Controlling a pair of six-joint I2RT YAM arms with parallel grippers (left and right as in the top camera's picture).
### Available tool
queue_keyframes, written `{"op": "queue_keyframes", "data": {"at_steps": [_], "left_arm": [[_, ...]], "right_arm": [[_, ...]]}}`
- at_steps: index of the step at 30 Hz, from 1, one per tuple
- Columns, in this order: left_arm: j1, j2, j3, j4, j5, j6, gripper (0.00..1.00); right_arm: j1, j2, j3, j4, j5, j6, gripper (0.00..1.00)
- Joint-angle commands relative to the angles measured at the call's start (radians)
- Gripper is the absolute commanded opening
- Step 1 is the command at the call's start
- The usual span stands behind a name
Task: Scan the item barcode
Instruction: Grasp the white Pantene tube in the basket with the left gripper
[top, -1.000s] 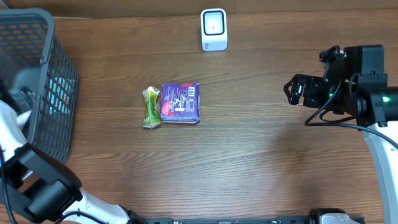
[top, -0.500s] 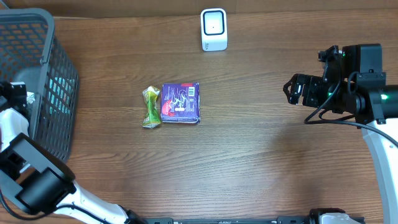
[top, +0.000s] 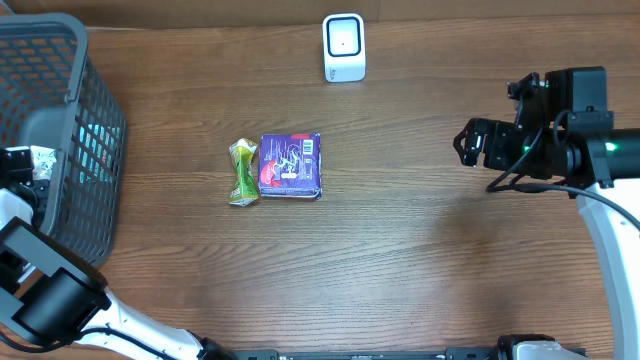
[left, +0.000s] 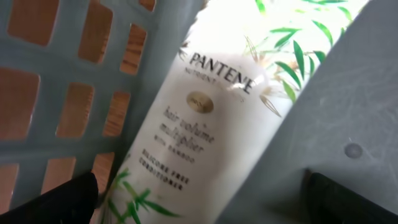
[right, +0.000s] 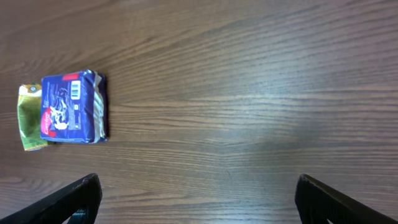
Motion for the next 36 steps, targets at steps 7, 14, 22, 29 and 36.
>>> {"op": "queue_keyframes", "data": {"at_steps": [7,14,22,29,36], "left_arm": [[0.011,0.142,-0.016,-0.029,0.077,-0.013,0.14],[-0.013,0.118,0.022,-0.068,0.075,-0.134,0.04],[-0.079,0.008,0.259,-0.222,0.112,-0.34,0.04],[-0.182,-0.157,0.487,-0.38,0.111,-0.42,0.04],[-0.366,-0.473,0.545,-0.546,0.111,-0.485,0.04]], "right_arm": [[0.004,0.048,0.019,-0.001,-0.001,0.0,1.0],[0.004,0.048,0.019,0.007,-0.001,0.0,1.0],[0.004,0.048,0.019,0.032,0.0,0.0,1.0],[0.004,0.048,0.019,0.05,0.0,0.0,1.0],[0.004,0.048,0.019,0.072,0.0,-0.001,1.0]]}}
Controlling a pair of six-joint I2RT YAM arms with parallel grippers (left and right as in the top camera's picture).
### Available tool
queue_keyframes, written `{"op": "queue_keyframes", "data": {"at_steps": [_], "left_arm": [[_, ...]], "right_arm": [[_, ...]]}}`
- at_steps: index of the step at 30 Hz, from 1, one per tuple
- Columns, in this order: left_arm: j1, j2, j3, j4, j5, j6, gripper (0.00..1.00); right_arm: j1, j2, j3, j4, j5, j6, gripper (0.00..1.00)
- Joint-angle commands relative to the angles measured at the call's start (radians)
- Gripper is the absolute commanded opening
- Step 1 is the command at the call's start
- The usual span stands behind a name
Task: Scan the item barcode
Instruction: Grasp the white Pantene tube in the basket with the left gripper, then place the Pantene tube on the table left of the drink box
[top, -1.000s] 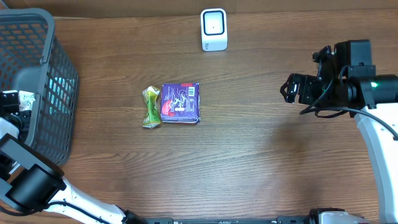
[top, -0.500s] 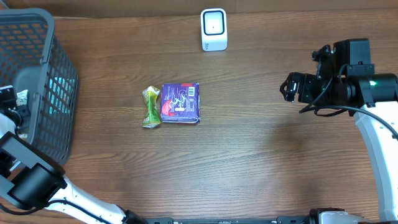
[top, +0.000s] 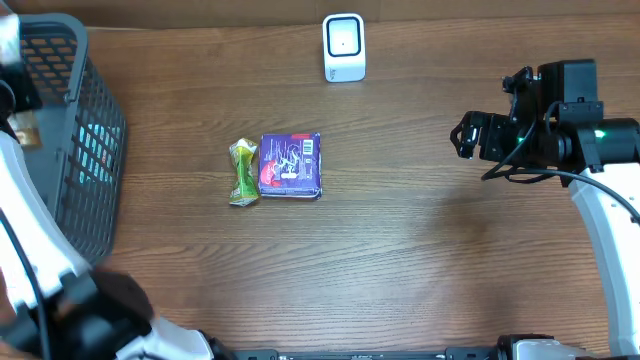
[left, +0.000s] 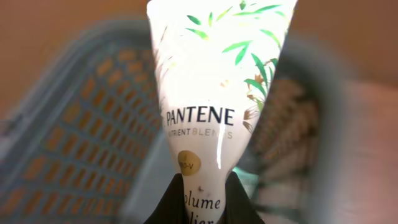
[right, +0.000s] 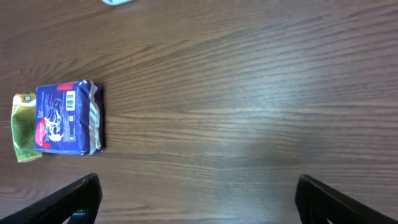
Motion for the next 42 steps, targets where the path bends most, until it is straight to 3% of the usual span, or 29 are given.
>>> {"op": "queue_keyframes", "data": {"at_steps": [1,9,13,17,23,30,38,40,42], "left_arm": [[-0.101,-0.192,0.037,-0.065,0.026,-0.103,0.04],[-0.398,-0.208,0.0,-0.319,0.087,-0.201,0.04],[-0.505,-0.135,-0.161,-0.385,0.026,-0.3,0.04],[-0.513,-0.065,-0.338,-0.306,0.009,-0.353,0.04],[-0.513,0.089,-0.585,0.024,0.011,-0.269,0.04],[-0.521,0.248,-0.592,0.032,0.121,-0.269,0.08],[-0.61,0.261,-0.591,0.067,0.229,-0.274,0.05],[-0.632,0.261,-0.591,0.078,0.23,-0.281,0.07],[-0.65,0.261,-0.591,0.081,0.231,-0.296,0.33]], "right_arm": [[0.004,-0.002,0.019,0.008,0.0,-0.002,1.0],[0.004,-0.002,0.019,0.024,0.0,-0.004,1.0],[0.004,-0.002,0.019,0.024,0.0,-0.004,1.0],[0.004,-0.002,0.019,0.023,0.0,-0.004,1.0],[0.004,-0.001,0.019,0.029,0.0,-0.005,1.0],[0.004,-0.001,0.019,0.028,0.0,-0.004,1.0],[0.004,-0.001,0.019,0.028,0.0,-0.004,1.0],[0.004,-0.001,0.019,0.028,0.0,-0.004,1.0],[0.004,-0.001,0.019,0.028,0.0,-0.004,1.0]]}}
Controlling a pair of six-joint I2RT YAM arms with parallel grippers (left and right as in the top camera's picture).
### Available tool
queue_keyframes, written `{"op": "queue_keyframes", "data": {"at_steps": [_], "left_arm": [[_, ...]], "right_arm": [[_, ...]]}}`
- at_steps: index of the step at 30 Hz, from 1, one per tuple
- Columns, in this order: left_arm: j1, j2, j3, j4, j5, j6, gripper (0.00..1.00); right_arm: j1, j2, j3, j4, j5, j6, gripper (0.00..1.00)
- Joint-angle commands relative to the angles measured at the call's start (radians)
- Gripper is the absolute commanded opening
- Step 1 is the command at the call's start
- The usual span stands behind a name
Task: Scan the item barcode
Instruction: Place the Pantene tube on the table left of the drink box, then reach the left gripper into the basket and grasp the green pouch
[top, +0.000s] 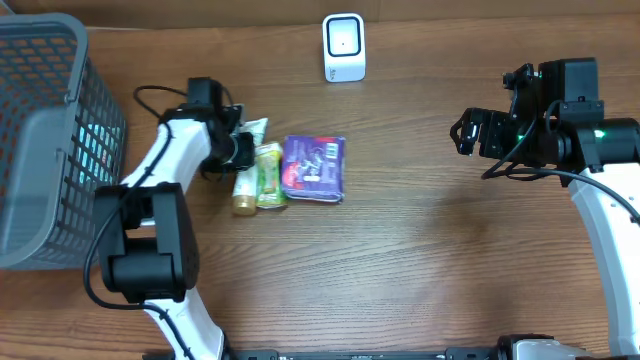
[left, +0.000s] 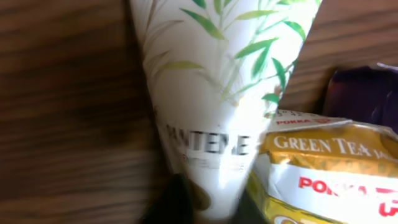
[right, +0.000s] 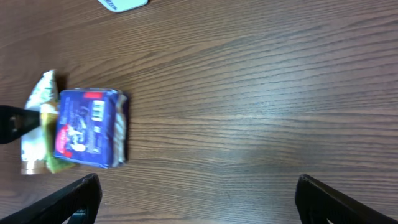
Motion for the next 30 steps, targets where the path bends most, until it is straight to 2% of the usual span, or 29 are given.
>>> {"op": "queue_keyframes", "data": {"at_steps": [1,2,4,8,10,11,13,14,19,20,21,25,30], "left_arm": [[-0.066,0.036,-0.006,0.0,0.099,-0.021,0.51],[-0.072,0.034,-0.002,-0.005,0.112,-0.025,0.64],[-0.08,0.032,0.026,-0.031,0.142,-0.025,1.0],[-0.069,0.014,0.172,-0.155,0.141,-0.043,1.0],[-0.031,-0.013,0.384,-0.309,0.129,-0.034,1.0],[0.0,-0.029,0.556,-0.418,0.098,-0.031,1.0],[0.037,-0.041,0.74,-0.524,0.051,-0.022,1.0],[0.085,-0.048,0.929,-0.618,0.006,-0.005,0.99],[0.249,-0.052,1.263,-0.766,-0.105,0.05,1.0],[0.296,-0.052,1.3,-0.79,-0.119,0.047,1.0],[0.4,-0.052,1.331,-0.821,-0.121,0.019,0.98],[0.641,-0.035,1.309,-0.838,-0.079,-0.106,0.9],[0.819,0.034,1.241,-0.802,-0.035,-0.148,0.95]], "right_arm": [[0.004,-0.001,0.019,0.005,0.0,-0.005,1.0],[0.004,-0.001,0.019,0.005,0.0,-0.004,1.0],[0.004,-0.001,0.019,0.005,0.0,-0.004,1.0],[0.004,-0.001,0.019,0.006,0.0,-0.004,1.0],[0.004,-0.001,0.019,0.005,0.0,-0.004,1.0],[0.004,-0.001,0.019,0.003,0.0,-0.004,1.0],[0.004,-0.001,0.019,0.002,0.0,-0.004,1.0],[0.004,-0.001,0.019,0.002,0.0,-0.004,1.0],[0.004,-0.001,0.019,0.002,0.0,-0.004,1.0],[0.004,-0.001,0.019,0.002,0.0,-0.004,1.0],[0.004,-0.001,0.019,-0.001,0.0,-0.004,1.0],[0.004,-0.001,0.019,-0.008,0.0,-0.004,1.0],[0.004,-0.001,0.019,-0.014,0.0,-0.004,1.0]]}}
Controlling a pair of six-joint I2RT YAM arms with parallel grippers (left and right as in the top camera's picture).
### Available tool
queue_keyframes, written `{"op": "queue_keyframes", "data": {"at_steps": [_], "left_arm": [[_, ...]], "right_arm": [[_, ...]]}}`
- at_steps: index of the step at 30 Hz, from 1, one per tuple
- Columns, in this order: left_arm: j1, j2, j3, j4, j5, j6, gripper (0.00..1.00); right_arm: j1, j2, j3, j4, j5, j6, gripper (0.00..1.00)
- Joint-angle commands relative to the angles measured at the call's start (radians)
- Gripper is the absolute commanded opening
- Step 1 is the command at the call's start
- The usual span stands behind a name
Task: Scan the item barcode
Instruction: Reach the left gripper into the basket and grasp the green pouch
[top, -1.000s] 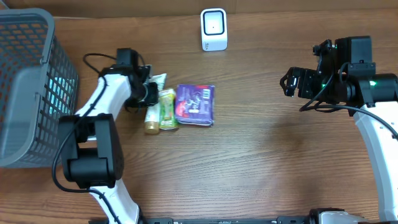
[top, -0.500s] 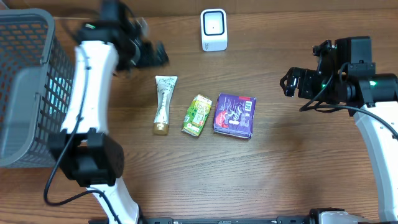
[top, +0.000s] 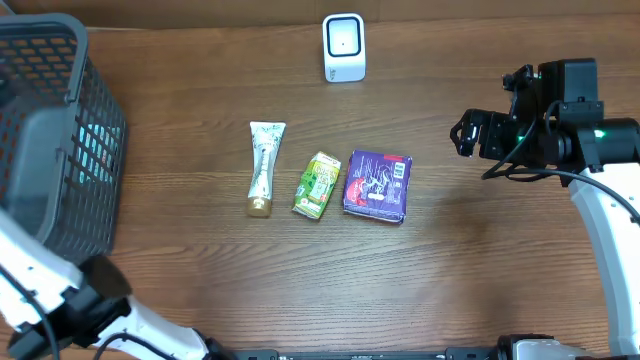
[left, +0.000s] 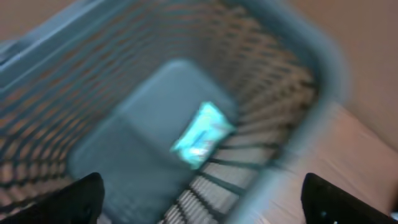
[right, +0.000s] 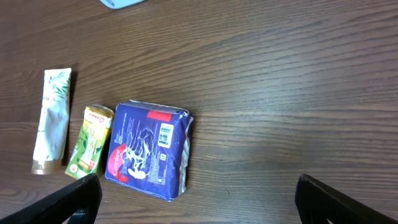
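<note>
The white barcode scanner (top: 344, 47) stands at the table's far edge. Three items lie in a row mid-table: a white Pantene tube (top: 264, 168), a green tea pack (top: 318, 185) and a purple pack (top: 376, 185) with its barcode facing up (right: 165, 132). My left gripper (left: 202, 211) is open above the grey basket (left: 298, 93), looking down at a teal packet (left: 202, 135) on its floor; the view is blurred. My right gripper (right: 198, 211) is open and empty, hovering to the right of the purple pack (right: 149, 149).
The grey mesh basket (top: 60, 60) fills the table's left end. My left arm (top: 60, 300) shows at the lower left corner. The right arm (top: 560, 130) hangs over the table's right side.
My left gripper has let go of the Pantene tube and is now open over the basket. Tube, tea pack and purple pack lie further right and spaced apart. The right arm has not moved.
My left gripper was open inside the basket beside the Pantene tube. Then it was shut on the tube and held it above the basket. Then the tube lay on the table against the tea pack, still gripped. Now it lies free.
</note>
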Motion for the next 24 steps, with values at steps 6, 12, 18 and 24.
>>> {"op": "queue_keyframes", "data": {"at_steps": [6,12,18,24], "left_arm": [[0.098,0.187,-0.142,0.051,0.066,0.06,0.94],[0.054,0.309,-0.216,0.152,0.134,0.175,0.93],[-0.011,0.449,-0.22,0.199,0.196,0.272,0.94],[-0.069,0.541,-0.22,0.218,0.179,0.284,0.91]], "right_arm": [[0.004,-0.001,0.019,-0.003,-0.001,-0.004,1.0],[0.004,-0.001,0.019,-0.011,-0.001,-0.003,1.0],[0.004,-0.001,0.019,-0.024,-0.001,0.0,1.0],[0.004,-0.001,0.019,-0.039,-0.001,0.0,1.0]]}}
